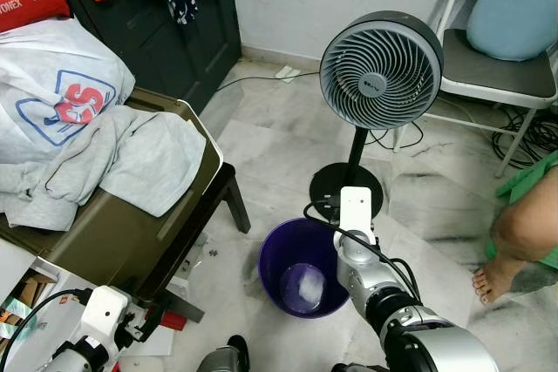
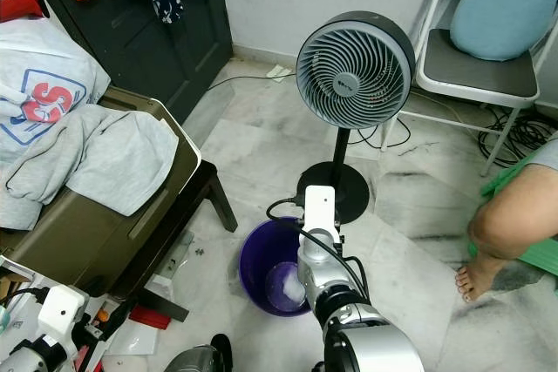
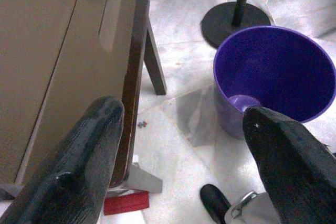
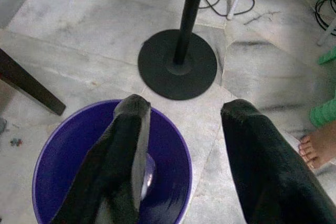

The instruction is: Clean up the room

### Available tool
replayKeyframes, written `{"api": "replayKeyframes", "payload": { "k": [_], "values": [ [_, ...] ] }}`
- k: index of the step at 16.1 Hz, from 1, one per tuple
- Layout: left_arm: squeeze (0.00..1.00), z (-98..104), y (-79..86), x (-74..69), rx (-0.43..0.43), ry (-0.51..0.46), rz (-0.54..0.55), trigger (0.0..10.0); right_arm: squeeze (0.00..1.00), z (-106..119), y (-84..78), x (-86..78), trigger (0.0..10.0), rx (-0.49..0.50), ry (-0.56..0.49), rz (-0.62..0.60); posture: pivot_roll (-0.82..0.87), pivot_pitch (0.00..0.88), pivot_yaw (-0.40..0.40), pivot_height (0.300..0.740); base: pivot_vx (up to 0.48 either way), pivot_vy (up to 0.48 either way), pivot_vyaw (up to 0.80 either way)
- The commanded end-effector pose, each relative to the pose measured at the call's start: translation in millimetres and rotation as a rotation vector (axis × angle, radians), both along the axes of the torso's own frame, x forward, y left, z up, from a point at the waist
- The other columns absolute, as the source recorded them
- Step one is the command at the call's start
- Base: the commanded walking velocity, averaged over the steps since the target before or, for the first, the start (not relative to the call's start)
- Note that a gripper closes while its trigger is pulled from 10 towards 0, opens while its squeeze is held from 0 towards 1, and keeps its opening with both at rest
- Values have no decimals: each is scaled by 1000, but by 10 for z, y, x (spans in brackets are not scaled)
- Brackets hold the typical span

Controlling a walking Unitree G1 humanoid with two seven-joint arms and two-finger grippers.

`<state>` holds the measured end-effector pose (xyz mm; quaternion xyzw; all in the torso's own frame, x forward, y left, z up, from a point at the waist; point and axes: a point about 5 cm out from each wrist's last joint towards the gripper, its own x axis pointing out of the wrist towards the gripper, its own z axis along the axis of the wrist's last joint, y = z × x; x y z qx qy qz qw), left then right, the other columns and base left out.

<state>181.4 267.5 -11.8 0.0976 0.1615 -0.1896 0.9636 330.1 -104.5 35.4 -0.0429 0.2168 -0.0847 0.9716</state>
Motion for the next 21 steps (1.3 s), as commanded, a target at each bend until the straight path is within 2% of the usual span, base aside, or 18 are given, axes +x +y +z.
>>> {"api": "replayKeyframes", "payload": {
  "k": [1, 3, 5, 8, 9, 10, 11, 12, 13, 14, 15, 18, 20, 21],
  "values": [
    [0, -42, 24, -64, 7, 24, 11, 10000, 1000, -16, 68, -18, 10000, 38, 4, 19, 117, 212, 79, 740, 0, 0, 0],
    [0, -48, -15, -37, 0, 18, 10, 10000, 1000, -14, 67, -18, 10000, 60, -1, 26, 103, 196, 71, 740, 0, 0, 0],
    [0, -62, -135, 36, -27, -4, 4, 10000, 1000, 2, 40, -21, 10000, 68, -33, 56, 74, 173, 58, 740, 0, 0, 0],
    [0, -62, -377, 199, -88, -47, 10, 10000, 1000, 223, -127, -29, 10000, 3, -223, 160, -1, 116, 29, 740, 0, 0, 0],
    [0, -62, -420, 237, -98, -52, 17, 10000, 1000, 277, -175, -23, 10000, -4, -257, 172, -23, 100, 22, 740, 0, 0, 0],
    [0, 29, -444, 268, -119, -122, 4, 10000, 1000, 344, -214, -32, 10000, -2, -292, 184, -28, 96, 20, 740, 0, 0, 0],
    [0, 405, -660, 448, -173, -303, -27, 10000, 1000, 456, -300, -64, 10000, -10, -348, 203, -58, 73, 13, 740, 0, 0, 0],
    [0, 455, -695, 471, -181, -322, -30, 10000, 1000, 469, -313, -66, 10000, -11, -354, 205, -58, 73, 13, 740, 0, 0, 0],
    [0, 685, -836, 588, -216, -384, -27, 10000, 1000, 507, -372, -87, 10000, -11, -367, 203, -82, 48, 9, 740, 0, 0, 0],
    [0, 815, -911, 639, -233, -414, -28, 10000, 1000, 527, -404, -105, 10000, -8, -372, 201, -88, 41, 8, 740, 0, 0, 0],
    [0, 1107, -1088, 751, -264, -484, -24, 10000, 1000, 583, -475, -183, 10000, -14, -384, 204, -100, 24, 6, 740, 0, 0, 0],
    [0, 1285, -1155, 788, -270, -505, 29, 10000, 1000, 698, -492, -252, 10000, -22, -428, 209, -118, 0, 2, 740, 0, 0, 0],
    [0, 1360, -1136, 760, -291, -460, 132, 10000, 1000, 792, -438, -258, 10000, -34, -447, 241, -124, 0, 5, 740, 0, 0, 0],
    [0, 1363, -1132, 752, -287, -457, 143, 10000, 1000, 812, -437, -250, 10000, -36, -453, 245, -121, 0, 1, 740, 0, 0, 0]
  ]
}}
